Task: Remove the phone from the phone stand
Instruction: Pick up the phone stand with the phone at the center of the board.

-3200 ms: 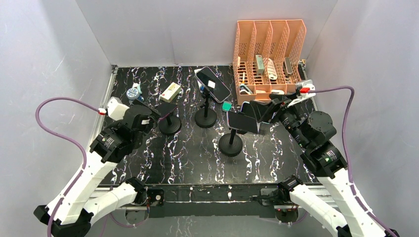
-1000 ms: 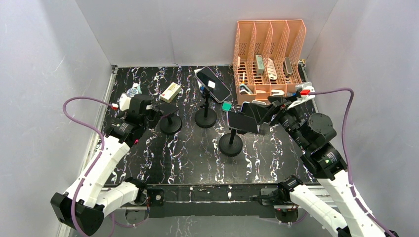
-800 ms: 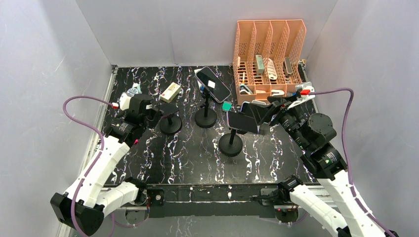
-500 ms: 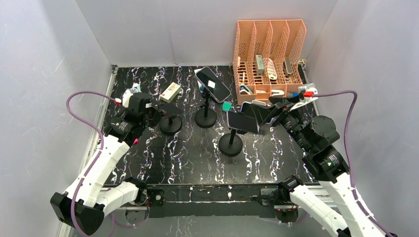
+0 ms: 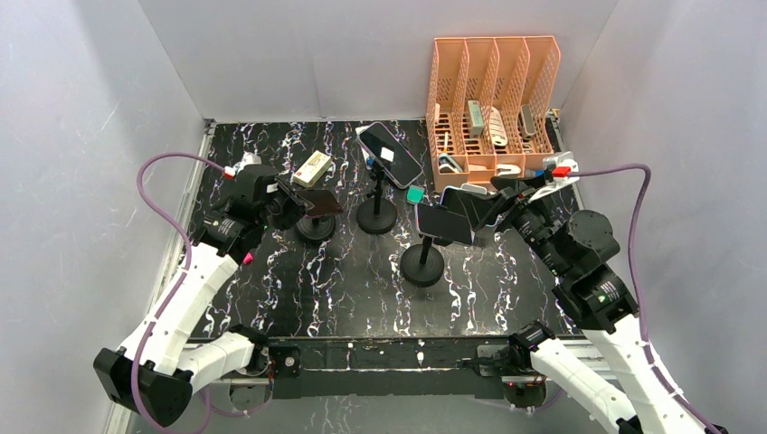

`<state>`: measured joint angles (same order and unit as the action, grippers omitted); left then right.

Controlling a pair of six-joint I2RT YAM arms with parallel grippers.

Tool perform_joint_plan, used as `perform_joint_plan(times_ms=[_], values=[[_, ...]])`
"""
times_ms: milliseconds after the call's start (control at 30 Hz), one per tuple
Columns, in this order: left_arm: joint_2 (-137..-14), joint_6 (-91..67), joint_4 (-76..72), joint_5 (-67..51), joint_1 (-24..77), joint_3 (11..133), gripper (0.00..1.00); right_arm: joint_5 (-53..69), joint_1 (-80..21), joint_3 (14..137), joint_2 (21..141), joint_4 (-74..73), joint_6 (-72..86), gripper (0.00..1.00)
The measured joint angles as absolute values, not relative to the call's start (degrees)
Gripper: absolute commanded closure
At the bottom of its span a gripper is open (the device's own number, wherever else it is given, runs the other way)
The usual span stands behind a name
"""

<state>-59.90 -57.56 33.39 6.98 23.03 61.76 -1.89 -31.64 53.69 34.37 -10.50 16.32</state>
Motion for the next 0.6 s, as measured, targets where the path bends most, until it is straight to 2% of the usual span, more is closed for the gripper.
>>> perform_joint_plan(times_ms=[367, 600], values=[[-58.19, -56.58, 38.63, 4.89, 23.03, 64.69, 1.0, -1.06, -31.64, 53.8, 35.73, -10.5, 16.4, 0.06], [-57.34, -56.86, 38.83, -1.19, 22.98, 64.12, 1.0, 0.56, -31.64, 53.89, 37.01, -10.5, 16.53, 0.07]])
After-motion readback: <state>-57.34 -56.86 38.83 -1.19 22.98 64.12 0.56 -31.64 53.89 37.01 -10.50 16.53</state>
